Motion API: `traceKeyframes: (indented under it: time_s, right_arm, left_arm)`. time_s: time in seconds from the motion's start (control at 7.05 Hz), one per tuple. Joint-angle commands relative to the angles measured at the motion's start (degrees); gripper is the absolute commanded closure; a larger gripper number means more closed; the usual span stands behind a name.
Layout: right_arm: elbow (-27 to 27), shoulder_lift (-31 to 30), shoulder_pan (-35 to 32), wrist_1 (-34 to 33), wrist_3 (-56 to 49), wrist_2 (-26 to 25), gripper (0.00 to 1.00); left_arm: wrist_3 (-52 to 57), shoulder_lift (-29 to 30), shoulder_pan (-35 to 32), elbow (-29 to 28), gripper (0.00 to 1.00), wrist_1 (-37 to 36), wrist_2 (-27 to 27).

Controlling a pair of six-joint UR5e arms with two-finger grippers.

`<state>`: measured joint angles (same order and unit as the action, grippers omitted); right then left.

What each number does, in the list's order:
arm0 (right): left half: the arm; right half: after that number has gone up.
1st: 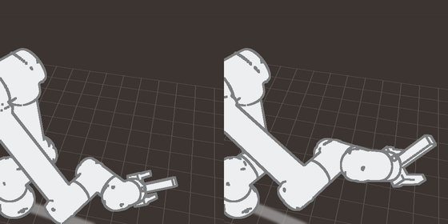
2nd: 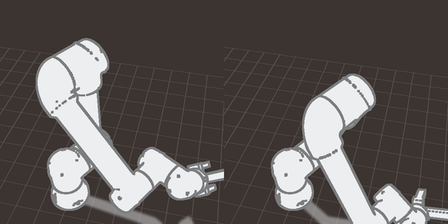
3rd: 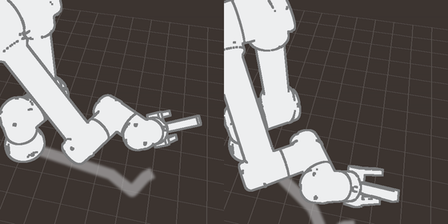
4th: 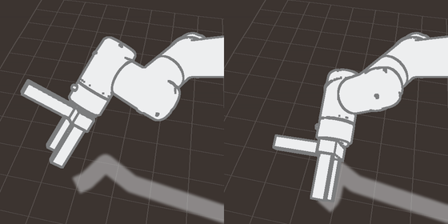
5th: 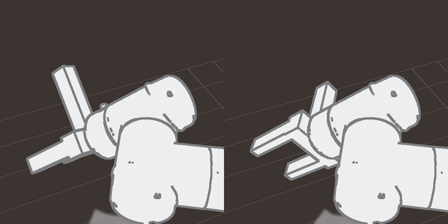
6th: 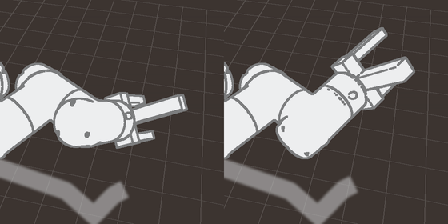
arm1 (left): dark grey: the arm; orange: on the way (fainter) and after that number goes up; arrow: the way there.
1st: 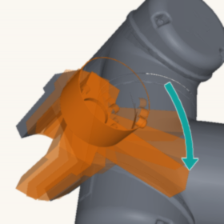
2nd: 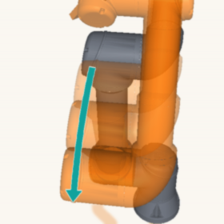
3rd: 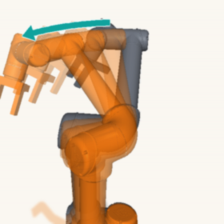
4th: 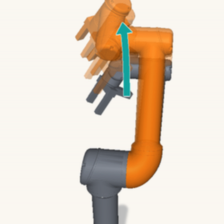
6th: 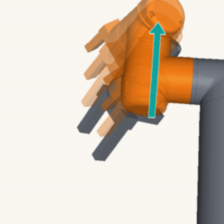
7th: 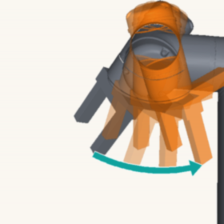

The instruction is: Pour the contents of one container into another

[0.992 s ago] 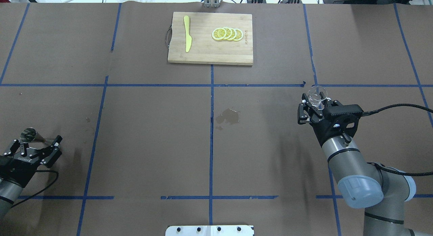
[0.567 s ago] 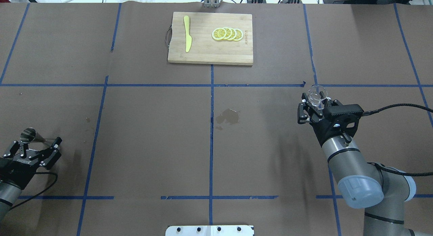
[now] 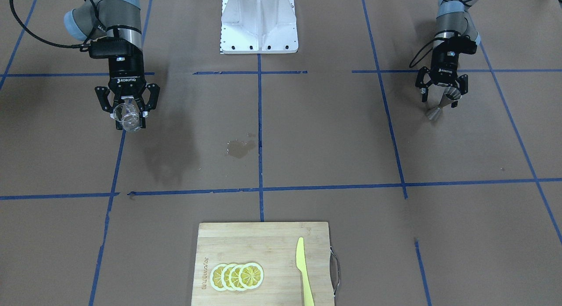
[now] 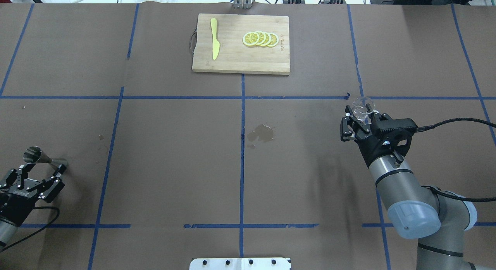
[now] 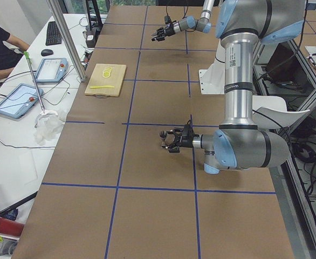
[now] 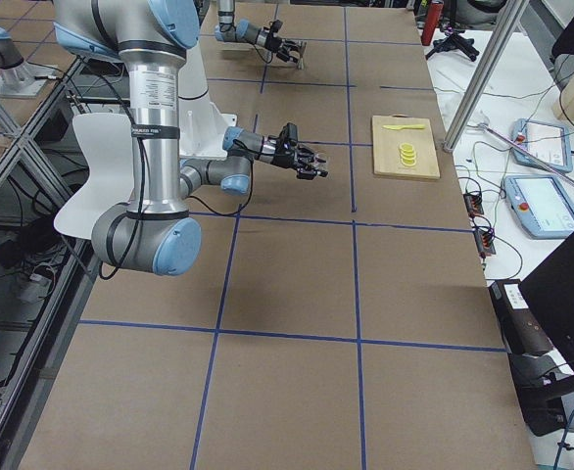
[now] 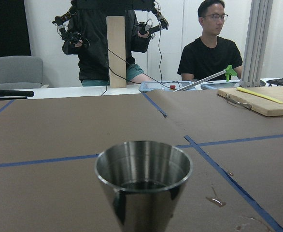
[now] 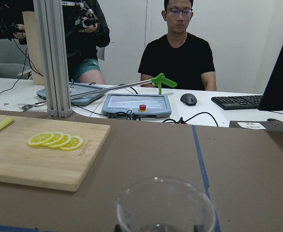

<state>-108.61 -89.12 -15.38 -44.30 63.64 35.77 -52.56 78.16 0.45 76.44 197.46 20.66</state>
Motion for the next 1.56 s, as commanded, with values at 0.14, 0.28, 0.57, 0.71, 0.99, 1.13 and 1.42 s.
traceKeyframes:
  time_s: [0.14,0.28,0.57,0.71,0.99,1.13,1.42]
  right_arm:
    - [-0.46,0.0,0.0,0.0,-0.19,0.09,1.0]
    - [-0.55,0.0,0.0,0.0,-0.19,0.09,1.0]
    - [-0.9,0.0,0.0,0.0,-0.27,0.18,1.0]
    - [-0.9,0.0,0.0,-0.09,-0.36,0.18,1.0]
    - [-0.9,0.09,0.0,0.0,-0.27,0.18,1.0]
    - [-0.9,0.0,0.0,0.0,-0.27,0.18,1.0]
    - [-0.9,0.0,0.0,0.0,-0.36,0.18,1.0]
  left_arm:
    - [-0.18,-2.74,3.41,-0.24,0.0,1.44,-2.46]
    - [-0.27,-3.01,5.25,-0.24,0.0,1.44,-3.6]
    - [-0.53,-3.8,9.99,-0.85,0.0,5.1,-7.19]
    - [-0.53,-5.02,10.45,-2.42,0.0,6.79,-7.56]
    - [-1.31,-6.35,10.45,-9.69,0.0,15.72,-8.53]
    - [-4.37,-7.22,10.28,-10.86,0.0,16.81,-8.18]
    - [-7.12,-8.02,6.88,-10.88,0.0,16.91,-4.43]
